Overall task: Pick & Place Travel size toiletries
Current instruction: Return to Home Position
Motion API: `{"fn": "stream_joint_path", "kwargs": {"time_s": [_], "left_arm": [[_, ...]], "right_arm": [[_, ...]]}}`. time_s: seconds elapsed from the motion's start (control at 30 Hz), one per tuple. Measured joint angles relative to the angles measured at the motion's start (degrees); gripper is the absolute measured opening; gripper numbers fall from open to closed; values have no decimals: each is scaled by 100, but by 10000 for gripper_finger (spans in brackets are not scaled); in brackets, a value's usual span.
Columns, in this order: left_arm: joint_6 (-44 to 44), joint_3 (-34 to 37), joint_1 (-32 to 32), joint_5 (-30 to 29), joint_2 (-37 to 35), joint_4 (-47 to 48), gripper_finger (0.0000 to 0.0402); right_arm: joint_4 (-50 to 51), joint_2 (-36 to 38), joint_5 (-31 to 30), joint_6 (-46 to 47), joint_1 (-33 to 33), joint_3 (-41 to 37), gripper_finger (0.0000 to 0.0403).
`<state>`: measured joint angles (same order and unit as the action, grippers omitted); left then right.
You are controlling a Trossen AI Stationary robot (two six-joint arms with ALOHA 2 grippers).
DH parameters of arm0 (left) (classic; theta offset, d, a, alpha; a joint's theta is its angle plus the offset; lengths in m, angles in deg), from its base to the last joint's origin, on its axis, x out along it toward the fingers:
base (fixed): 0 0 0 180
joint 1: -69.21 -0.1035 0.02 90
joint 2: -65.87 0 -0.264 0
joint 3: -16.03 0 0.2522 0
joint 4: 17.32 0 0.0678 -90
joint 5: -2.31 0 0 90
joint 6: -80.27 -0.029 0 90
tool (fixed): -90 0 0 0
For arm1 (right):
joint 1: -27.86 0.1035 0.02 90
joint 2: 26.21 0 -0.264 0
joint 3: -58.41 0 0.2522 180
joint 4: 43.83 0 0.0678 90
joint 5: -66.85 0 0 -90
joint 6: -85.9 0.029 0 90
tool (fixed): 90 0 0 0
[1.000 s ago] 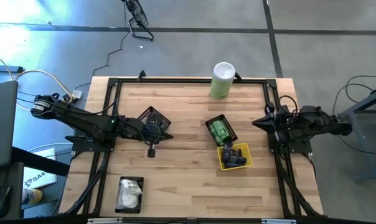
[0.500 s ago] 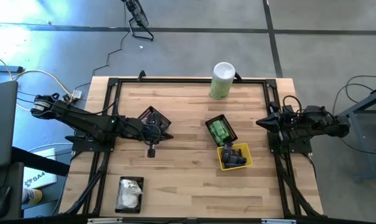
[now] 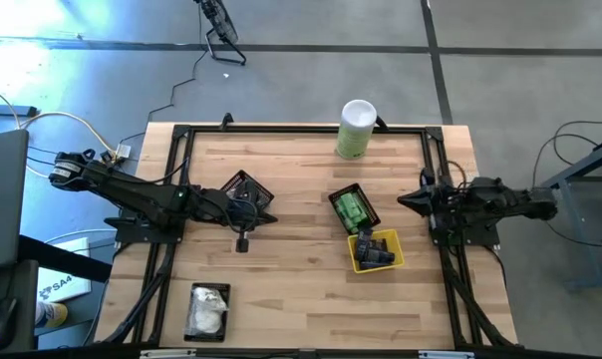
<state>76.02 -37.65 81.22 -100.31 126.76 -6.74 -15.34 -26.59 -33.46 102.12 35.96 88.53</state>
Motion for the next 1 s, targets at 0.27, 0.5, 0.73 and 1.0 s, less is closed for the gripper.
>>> {"fn": "stream_joint_path", "kwargs": {"time_s": [0.27, 0.5, 0.73, 1.0], "left_arm": [[0, 0, 0, -11, 0, 2, 3], [0, 0, 0, -9, 2, 4, 3], [2, 0, -2, -9, 0, 3, 3], [2, 0, -1, -7, 0, 4, 3]], "right_arm": [[-500, 2, -4, -1, 0, -750, 8], [-501, 2, -4, -218, 0, -909, 8], [-512, 0, 24, -426, 2, -909, 8], [-1168, -2, 95, -413, 2, -1377, 8]]}}
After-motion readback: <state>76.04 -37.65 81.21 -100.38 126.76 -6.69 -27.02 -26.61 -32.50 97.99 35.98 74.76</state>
